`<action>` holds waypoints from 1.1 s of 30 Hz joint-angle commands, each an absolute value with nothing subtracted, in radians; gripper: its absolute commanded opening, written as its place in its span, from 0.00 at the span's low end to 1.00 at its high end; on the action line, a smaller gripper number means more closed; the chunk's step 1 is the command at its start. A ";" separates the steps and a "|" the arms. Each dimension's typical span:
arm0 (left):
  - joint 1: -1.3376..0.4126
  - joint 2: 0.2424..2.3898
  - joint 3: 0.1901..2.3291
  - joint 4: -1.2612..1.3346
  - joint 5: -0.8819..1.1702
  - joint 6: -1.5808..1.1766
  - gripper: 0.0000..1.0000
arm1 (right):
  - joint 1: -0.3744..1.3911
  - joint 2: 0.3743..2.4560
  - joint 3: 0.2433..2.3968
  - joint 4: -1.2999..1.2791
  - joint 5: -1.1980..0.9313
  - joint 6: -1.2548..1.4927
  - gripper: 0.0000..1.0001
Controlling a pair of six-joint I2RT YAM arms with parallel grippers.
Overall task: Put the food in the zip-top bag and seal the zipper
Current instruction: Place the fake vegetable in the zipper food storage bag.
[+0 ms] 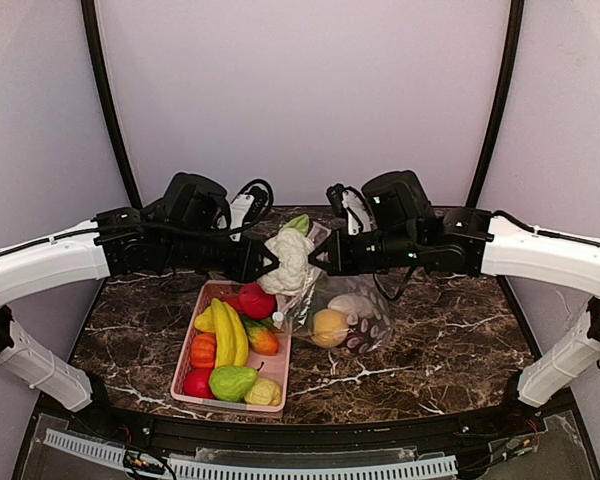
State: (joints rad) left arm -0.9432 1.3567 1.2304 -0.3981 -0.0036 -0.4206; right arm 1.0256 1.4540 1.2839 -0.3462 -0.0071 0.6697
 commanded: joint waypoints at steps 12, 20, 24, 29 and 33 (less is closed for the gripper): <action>-0.994 1.344 1.276 -0.386 0.111 -0.402 0.10 | 0.973 1.395 1.247 -0.207 -0.029 0.688 0.00; -0.994 1.487 1.392 -0.444 0.129 -0.369 0.10 | 0.996 1.423 1.277 -0.203 -0.085 0.634 0.00; -0.995 1.533 1.436 -0.468 0.122 -0.361 0.09 | 1.006 1.428 1.287 -0.209 -0.092 0.614 0.00; -0.994 1.551 1.463 -0.452 0.124 -0.359 0.09 | 1.009 1.447 1.292 -0.214 -0.100 0.612 0.00; -0.994 1.542 1.465 -0.427 0.100 -0.368 0.08 | 1.011 1.453 1.284 -0.218 -0.089 0.627 0.00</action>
State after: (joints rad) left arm -0.9821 1.5673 1.4246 -0.4812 0.0784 -0.3767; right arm 0.9970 1.4387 1.2602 -0.2855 -0.0700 0.6292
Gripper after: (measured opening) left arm 0.165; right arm 0.005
